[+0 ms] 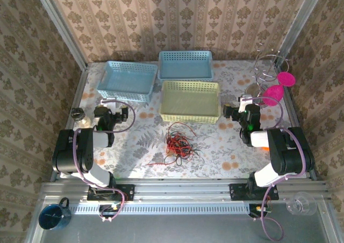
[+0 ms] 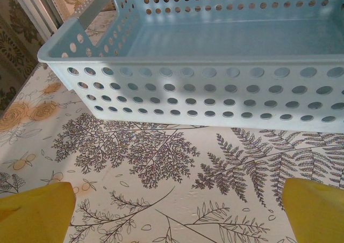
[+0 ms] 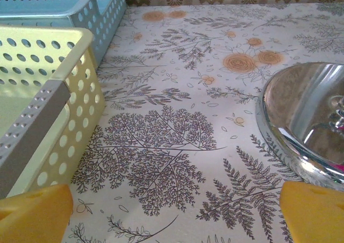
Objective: Untangle the cables
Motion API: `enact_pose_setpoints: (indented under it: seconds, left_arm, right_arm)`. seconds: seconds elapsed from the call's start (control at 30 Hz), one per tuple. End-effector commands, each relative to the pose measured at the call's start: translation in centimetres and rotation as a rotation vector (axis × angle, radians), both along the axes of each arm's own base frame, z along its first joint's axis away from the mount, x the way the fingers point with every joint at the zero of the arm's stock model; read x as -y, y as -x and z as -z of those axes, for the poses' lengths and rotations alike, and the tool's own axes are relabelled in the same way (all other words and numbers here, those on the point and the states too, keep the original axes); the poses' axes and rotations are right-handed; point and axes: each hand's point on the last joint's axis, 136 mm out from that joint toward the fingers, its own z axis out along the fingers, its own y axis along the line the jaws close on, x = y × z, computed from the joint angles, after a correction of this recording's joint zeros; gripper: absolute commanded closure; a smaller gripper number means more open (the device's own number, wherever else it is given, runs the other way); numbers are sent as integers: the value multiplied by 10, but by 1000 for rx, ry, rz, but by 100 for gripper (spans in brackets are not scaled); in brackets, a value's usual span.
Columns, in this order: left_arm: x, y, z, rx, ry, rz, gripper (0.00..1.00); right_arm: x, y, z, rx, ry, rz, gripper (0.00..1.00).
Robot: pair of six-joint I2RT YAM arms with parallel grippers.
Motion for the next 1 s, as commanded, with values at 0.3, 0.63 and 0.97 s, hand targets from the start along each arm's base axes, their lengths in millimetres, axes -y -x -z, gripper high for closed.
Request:
enact_pose_setpoints:
  seconds: [0.3,0.63,0.97]
  left_arm:
    - [2,-2,-8,26,8,0,0]
    - [4,-2,-11,36,5,15,0]
    - [45,76,-212,153,177,-67,0]
  right_arm:
    - [1,-4,-9,28,19,13,0]
    - [10,-4,-10,27,11,54,0]
    - [31,44,-163,-99,-100,373,0]
